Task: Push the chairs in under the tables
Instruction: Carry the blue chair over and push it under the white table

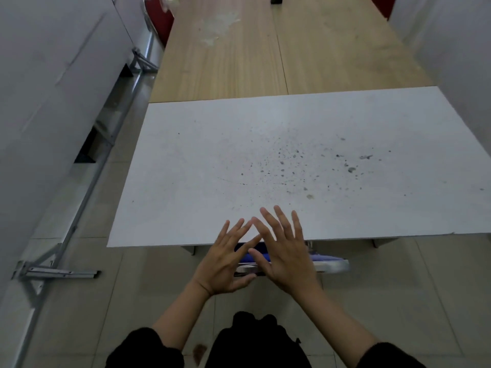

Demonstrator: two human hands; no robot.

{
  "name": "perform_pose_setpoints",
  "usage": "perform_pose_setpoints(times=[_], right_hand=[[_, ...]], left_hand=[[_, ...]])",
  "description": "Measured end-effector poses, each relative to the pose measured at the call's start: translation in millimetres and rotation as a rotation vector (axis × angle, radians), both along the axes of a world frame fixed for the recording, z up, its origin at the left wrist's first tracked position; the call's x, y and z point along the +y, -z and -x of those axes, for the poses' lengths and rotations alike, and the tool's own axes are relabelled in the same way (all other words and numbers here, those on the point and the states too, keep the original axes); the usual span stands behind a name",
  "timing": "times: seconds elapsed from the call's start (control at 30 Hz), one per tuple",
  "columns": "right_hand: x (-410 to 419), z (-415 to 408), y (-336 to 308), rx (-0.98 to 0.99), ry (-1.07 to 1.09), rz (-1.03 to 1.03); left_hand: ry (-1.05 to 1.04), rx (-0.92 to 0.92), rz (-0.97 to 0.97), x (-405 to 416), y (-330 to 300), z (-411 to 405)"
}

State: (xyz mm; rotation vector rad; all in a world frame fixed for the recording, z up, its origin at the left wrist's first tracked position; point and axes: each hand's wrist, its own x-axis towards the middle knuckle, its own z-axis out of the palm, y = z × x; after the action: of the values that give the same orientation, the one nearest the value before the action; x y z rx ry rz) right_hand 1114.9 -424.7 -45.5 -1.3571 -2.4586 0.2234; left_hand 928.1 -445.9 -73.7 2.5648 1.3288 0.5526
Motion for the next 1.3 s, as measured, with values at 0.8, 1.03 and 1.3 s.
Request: perform_pose_setpoints(times=[0.8,1.03,1.3], right_hand=[[-27.0,-3.5,11.3,0.012,0.23,0.0],[-45.4,-27.1,12.6,0.118,0.296,0.037],[-49.5,-38.6,12.8,0.114,0.232,0.014]], left_hand=[[-0.402,0.066,0.675,-12.5,-13.8,9.2],[-0.413,0.01,1.015,7.6,-5.5,15.6],[-0.312,0.057,1.149,27.8,1.2,10.5]])
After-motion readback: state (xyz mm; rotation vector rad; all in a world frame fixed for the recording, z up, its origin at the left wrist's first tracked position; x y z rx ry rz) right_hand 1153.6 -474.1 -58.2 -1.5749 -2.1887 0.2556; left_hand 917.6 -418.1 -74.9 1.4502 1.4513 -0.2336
